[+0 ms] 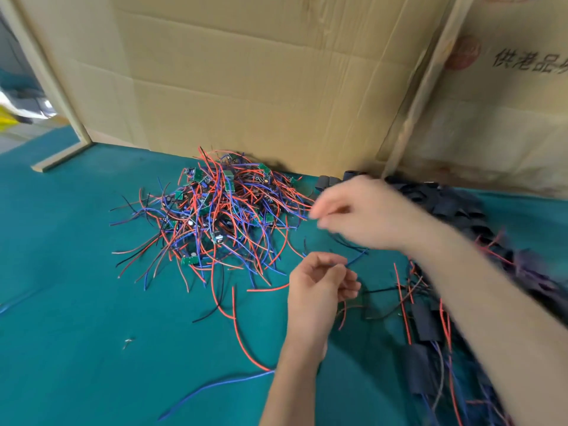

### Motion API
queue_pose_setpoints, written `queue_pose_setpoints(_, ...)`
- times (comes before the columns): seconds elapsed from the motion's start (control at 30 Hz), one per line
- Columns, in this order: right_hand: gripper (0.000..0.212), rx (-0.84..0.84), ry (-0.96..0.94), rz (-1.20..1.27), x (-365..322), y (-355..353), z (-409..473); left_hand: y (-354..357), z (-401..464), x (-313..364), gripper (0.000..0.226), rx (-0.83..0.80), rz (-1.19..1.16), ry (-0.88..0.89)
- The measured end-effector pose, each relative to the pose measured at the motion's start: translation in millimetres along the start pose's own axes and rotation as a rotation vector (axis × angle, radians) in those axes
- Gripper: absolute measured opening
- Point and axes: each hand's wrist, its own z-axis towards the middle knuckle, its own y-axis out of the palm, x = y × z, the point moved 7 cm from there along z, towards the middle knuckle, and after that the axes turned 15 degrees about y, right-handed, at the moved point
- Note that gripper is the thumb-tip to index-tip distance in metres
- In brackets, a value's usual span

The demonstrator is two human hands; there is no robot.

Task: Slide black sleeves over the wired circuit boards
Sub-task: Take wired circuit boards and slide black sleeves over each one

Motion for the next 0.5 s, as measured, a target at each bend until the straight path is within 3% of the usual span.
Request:
queue_pose_setpoints(0.07,0.036,-0.134,-0.007,-0.083,-24.8,47.4,35.6,-2.6,1.1,0.1,0.022,0.013,0.001,-0.002)
queue_pose_setpoints(0.17,0.046,-0.189,0.040,-0.166,-36.3,85.4,70.6,-2.4,1.5,-1.6,0.021,-0.006,-0.008,-0.013)
queue_pose_setpoints(0.5,0.031,0.019,0.100,-0.227,-20.0,99.5,97.6,-0.3,-0.3,-1.8,0.020,-0.025,-0.047,-0.035)
